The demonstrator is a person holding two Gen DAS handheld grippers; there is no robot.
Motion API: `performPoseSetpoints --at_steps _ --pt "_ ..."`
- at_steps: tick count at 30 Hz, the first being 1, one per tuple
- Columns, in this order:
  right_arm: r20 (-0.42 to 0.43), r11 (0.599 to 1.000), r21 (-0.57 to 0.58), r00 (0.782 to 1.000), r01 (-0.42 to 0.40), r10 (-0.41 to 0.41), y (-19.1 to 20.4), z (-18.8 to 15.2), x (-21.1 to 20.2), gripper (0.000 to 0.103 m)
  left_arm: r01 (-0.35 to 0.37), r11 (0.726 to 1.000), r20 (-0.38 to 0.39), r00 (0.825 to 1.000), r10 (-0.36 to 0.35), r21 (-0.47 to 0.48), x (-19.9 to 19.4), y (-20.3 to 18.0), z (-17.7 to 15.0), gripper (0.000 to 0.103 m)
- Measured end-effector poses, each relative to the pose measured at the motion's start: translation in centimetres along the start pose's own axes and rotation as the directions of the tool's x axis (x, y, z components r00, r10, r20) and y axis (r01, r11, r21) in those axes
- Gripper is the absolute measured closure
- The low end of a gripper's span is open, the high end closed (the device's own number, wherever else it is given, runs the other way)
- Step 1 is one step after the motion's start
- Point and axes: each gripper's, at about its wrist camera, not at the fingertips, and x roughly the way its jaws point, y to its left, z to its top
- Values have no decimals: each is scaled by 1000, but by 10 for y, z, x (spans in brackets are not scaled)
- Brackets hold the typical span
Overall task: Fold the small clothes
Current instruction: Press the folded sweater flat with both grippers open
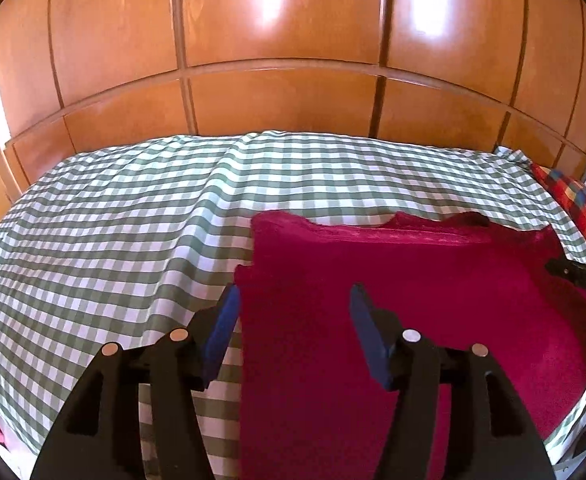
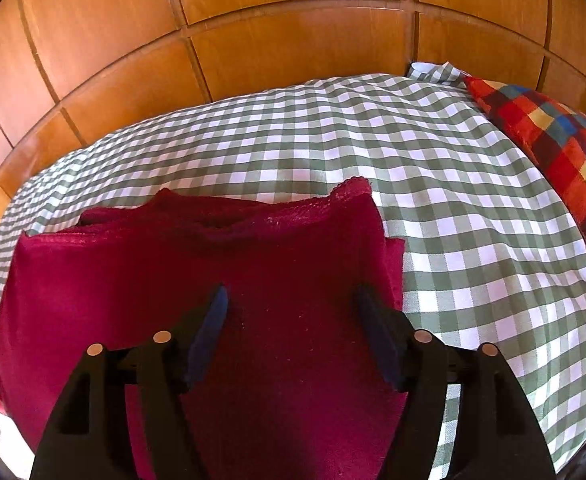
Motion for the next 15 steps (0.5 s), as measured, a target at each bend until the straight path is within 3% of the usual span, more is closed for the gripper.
performPoseSetpoints --at_steps 4,8,9,12,15 --pt "-2 1000 1 1000 0 0 1 0 1 34 5 999 -33 999 -6 -54 14 18 7 46" --pt "-4 1000 10 1000 -5 5 0 0 2 34 93 979 -101 989 -113 -181 40 42 15 47" --pt "-4 1000 11 1000 -6 6 0 0 2 34 113 973 -107 985 -137 -202 45 45 16 53" --pt "-2 1000 13 1000 -6 6 -1 0 3 33 174 967 -99 976 -194 -187 52 40 19 94" --pt "2 1000 26 1000 -7 7 -2 -1 5 33 120 979 -85 987 -136 -162 53 36 10 97"
